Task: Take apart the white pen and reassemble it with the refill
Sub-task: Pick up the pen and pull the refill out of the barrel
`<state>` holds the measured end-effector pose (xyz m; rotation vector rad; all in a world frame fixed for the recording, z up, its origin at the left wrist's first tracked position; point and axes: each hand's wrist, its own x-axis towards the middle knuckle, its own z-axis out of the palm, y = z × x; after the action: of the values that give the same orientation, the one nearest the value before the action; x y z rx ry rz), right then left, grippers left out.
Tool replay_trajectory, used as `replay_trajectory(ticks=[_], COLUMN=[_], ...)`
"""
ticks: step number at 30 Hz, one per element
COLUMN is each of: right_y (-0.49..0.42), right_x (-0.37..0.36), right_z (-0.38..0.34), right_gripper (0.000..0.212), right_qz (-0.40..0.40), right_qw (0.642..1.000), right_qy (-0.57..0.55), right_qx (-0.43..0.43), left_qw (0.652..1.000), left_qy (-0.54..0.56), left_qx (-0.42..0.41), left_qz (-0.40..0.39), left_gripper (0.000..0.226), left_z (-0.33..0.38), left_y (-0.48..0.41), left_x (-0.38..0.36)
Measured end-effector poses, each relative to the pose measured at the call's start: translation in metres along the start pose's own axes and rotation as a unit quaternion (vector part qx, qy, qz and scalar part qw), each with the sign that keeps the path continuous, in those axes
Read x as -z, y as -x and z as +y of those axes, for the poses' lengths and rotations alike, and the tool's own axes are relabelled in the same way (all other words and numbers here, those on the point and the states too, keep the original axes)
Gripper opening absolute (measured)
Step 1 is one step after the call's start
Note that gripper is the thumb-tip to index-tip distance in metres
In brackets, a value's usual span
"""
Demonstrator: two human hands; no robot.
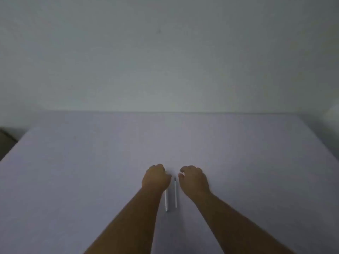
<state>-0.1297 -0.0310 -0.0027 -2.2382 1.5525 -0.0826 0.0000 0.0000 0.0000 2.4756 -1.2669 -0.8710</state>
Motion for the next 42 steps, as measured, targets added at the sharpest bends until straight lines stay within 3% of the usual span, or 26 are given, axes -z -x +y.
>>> replay_trajectory(ticks=[5,11,17,21,27,30,32,36,42], right_y=[0.001,0.001,-0.011,-0.02,-0.03,-0.032,-0.027,-0.015,-0.014], right_x=[-0.02,-0.032,-0.025,-0.016,-0.011,-0.006,-0.01,-0.021,-0.026], right_z=[0.005,0.003,-0.015,-0.019,-0.011,0.006,0.014,0.021,0.028], right_gripper=[0.028,0.027,0.028,0.031,0.031,0.029,0.031,0.035,0.033], right_qz=[-0.005,-0.025,-0.059,-0.043,0.01,-0.04,-0.061,-0.065,-0.058], right_qw=[1.0,0.996,0.957,0.926,0.876,0.944,0.972,0.985,0.99], right_qy=[-0.006,-0.075,-0.249,-0.327,-0.416,-0.267,-0.157,-0.068,-0.048], right_qx=[-0.015,-0.052,-0.137,-0.184,-0.245,-0.188,-0.164,-0.147,-0.122], left_qw=[0.994,0.994,0.995,0.993,0.994,0.993,0.992,0.99,0.989], left_qy=[0.051,0.05,0.099,0.109,0.066,0.095,0.113,0.132,0.145], left_qx=[0.078,0.088,0.012,-0.048,-0.071,-0.056,-0.049,-0.037,-0.015], left_qz=[-0.048,-0.047,-0.008,-0.013,-0.06,-0.05,-0.04,-0.024,-0.02], left_gripper=[0.035,0.015,0.015,0.01,0.01,0.008,0.009,0.009,0.008], left_z=[-0.013,-0.023,-0.022,-0.02,-0.031,-0.034,-0.031,-0.025,-0.026], left_y=[0.0,-0.002,0.002,0.003,-0.002,-0.002,-0.003,-0.003,-0.002], left_x=[-0.029,-0.044,-0.036,-0.03,-0.023,-0.024,-0.022,-0.018,-0.017])
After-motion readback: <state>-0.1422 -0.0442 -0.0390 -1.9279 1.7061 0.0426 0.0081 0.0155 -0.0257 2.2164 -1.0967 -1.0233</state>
